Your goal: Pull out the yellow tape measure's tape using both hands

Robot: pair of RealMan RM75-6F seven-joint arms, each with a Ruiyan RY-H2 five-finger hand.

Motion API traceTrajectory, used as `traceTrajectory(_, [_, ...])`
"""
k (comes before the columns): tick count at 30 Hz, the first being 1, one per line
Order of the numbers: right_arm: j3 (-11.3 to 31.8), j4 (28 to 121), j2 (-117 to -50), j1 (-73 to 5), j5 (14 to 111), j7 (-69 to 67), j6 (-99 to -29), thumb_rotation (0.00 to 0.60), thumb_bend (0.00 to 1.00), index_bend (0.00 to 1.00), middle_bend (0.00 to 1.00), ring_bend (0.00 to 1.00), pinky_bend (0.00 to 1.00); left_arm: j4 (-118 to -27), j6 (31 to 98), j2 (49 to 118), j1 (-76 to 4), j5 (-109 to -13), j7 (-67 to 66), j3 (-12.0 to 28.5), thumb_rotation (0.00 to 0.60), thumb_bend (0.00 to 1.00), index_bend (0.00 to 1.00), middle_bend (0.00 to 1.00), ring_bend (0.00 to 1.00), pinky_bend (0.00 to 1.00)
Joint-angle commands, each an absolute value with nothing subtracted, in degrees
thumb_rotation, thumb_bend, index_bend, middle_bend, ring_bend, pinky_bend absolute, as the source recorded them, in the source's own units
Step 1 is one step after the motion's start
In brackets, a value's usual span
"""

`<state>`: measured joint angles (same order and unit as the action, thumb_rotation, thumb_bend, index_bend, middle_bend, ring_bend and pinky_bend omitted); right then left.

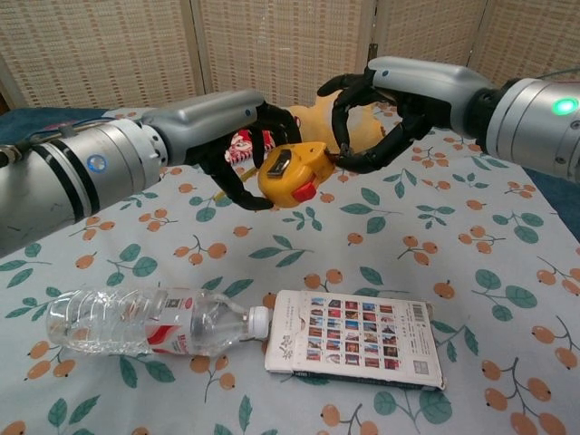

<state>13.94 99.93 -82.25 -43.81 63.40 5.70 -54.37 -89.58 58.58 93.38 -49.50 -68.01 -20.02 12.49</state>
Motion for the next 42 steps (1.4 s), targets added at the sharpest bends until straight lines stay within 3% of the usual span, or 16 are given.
traceTrajectory(1, [14.01, 99.65, -82.48, -43.81, 63.43, 5.63, -54.61, 0.6, 0.35, 0.67, 0.12, 0.01, 0.0, -89.45, 58.57, 93.44, -49.49, -67.99, -20.07, 12.42, 0.6, 0.3, 0.56, 0.49, 0.46, 0.04])
traceTrajectory(9, [14.17, 99.54, -82.36, -43.41, 63.76, 5.03, -55.5, 0.6, 0.48, 0.71, 0.15, 0.03, 0.0, -88.36, 59.07, 93.24, -48.95, -68.59, -19.75, 11.88, 0.6, 0.3, 0.56, 0.49, 0.46, 0.04])
traceTrajectory(26, [11.82, 106.22, -72.03, -37.3, 69.6, -1.75, -58.37, 0.6, 0.48, 0.73, 0.16, 0.03, 0.0, -76.25, 59.24, 91.32, -45.94, -75.35, -8.74, 8.31, 0.6, 0.3, 0.57, 0.5, 0.47, 0.05])
traceTrajectory(42, [6.91, 111.56, -58.5, -27.57, 83.41, -15.73, -65.8, 0.6, 0.48, 0.74, 0.17, 0.03, 0.0, -65.81, 58.24, 90.95, -45.07, -80.9, 2.65, 6.14, 0.6, 0.3, 0.57, 0.5, 0.47, 0.04])
